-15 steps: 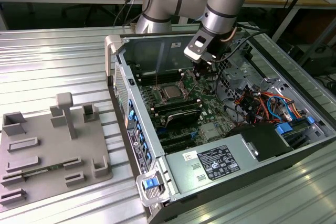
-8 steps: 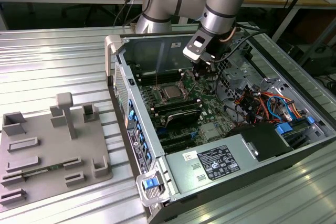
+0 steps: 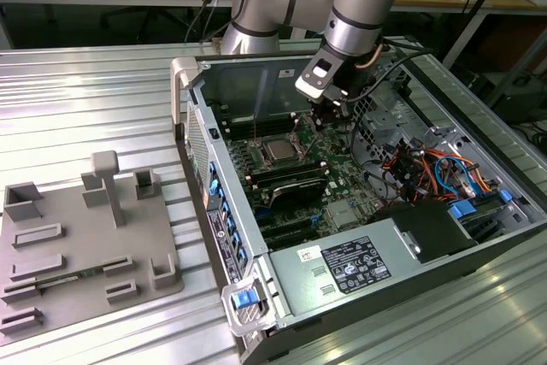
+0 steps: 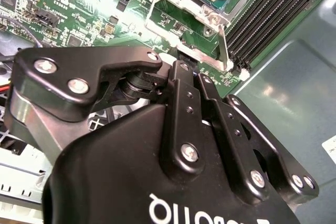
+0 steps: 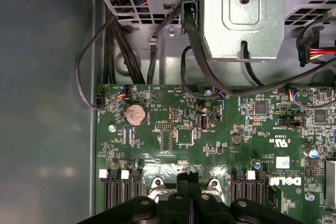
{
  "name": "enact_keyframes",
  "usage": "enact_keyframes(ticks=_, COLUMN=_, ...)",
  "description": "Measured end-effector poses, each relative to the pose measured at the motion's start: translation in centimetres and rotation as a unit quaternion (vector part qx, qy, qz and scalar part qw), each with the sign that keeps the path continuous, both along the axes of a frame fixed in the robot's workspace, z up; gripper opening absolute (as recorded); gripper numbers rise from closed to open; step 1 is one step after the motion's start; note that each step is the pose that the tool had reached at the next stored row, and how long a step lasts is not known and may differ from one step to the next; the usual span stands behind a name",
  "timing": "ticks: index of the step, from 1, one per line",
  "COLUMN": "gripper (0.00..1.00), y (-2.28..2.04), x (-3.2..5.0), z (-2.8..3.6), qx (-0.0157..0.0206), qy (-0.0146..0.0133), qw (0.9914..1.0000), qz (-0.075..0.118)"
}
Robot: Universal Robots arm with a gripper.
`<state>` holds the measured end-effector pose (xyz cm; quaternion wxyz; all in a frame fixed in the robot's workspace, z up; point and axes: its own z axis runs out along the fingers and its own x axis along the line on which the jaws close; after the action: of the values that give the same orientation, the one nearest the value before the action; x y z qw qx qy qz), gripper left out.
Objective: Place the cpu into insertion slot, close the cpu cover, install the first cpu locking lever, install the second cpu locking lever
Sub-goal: 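Close the cpu cover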
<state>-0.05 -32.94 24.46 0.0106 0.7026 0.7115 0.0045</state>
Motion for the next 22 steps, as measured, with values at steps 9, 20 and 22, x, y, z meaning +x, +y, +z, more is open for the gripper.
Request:
enact_keyframes(ticks=9, gripper=0.11, y=0.00, x=-0.38, z=-0.02, qx=0.0000, qy=0.0000, qw=1.00000, qz=0.000)
enact_keyframes(ticks=20, gripper=0.11, y=0.00, x=-1.01, z=-0.03, qx=0.0000, qy=0.0000, qw=1.00000, qz=0.000)
enact_keyframes(ticks=22, gripper=0.11, y=0.00, x=-1.14, z=-0.04, qx=0.0001, qy=0.0000, qw=1.00000, qz=0.000)
